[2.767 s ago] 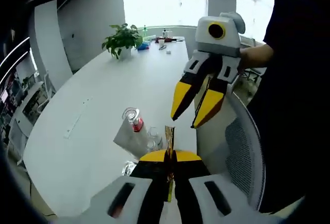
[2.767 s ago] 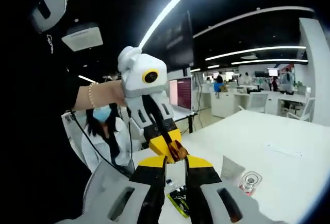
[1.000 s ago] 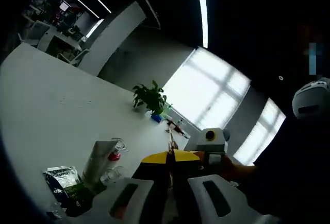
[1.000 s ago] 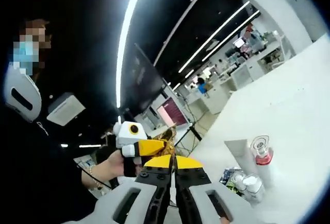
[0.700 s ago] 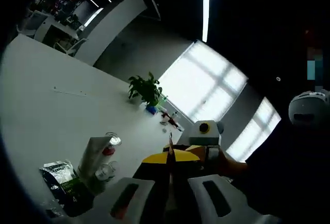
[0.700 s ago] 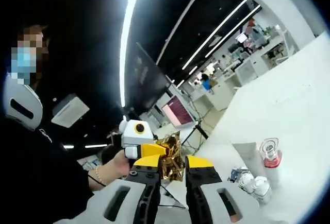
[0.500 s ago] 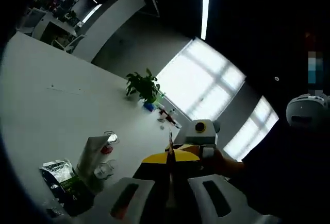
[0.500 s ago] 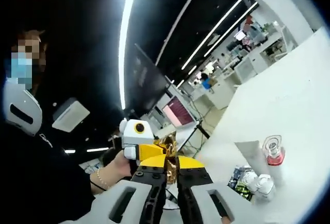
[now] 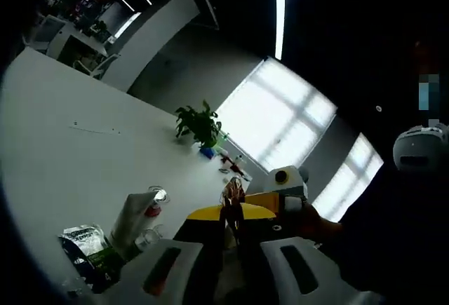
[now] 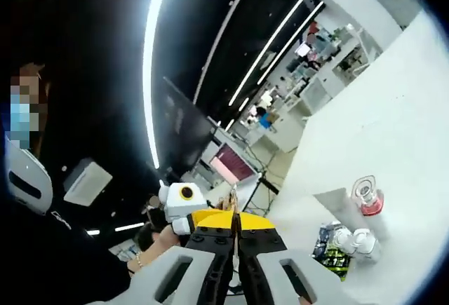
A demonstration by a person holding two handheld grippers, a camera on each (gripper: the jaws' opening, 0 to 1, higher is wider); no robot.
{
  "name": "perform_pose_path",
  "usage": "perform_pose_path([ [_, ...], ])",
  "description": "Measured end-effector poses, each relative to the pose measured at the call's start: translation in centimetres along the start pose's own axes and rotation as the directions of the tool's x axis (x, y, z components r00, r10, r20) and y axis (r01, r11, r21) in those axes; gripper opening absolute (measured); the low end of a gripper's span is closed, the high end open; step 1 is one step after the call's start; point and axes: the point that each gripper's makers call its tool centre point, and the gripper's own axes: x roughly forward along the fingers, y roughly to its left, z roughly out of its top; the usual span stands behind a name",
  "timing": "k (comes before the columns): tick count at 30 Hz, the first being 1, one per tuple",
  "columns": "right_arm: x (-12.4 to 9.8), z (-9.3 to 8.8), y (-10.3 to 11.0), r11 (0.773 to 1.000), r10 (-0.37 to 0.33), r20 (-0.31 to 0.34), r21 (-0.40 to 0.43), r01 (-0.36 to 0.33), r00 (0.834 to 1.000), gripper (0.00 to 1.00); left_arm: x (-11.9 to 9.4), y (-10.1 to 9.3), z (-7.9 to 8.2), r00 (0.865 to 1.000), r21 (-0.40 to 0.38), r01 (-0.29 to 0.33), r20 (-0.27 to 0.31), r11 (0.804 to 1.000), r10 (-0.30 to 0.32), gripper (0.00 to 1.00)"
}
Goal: Arrange the skincare products in the storage area until every visible bottle or jar stands upright without overlapping.
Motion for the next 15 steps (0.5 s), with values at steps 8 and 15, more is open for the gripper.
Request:
perform_pose_path([
  [8,-0.4,0.3,-0.8,0.998,-0.020,0.038,0.058,0.017,0.999,0.00,-0.9,0.6,-0.5,0.998,-0.045,-0.023,0.059,0.999,0.026,0.00],
  [15,-0.2,0.1,-1.2,0.996,-0.029,0.045,0.086,0.025,0.999,0.00,-1.2,1.3,-0.9,0.997,-0.067,-0.038,0.071,0.997,0.043,0.00],
])
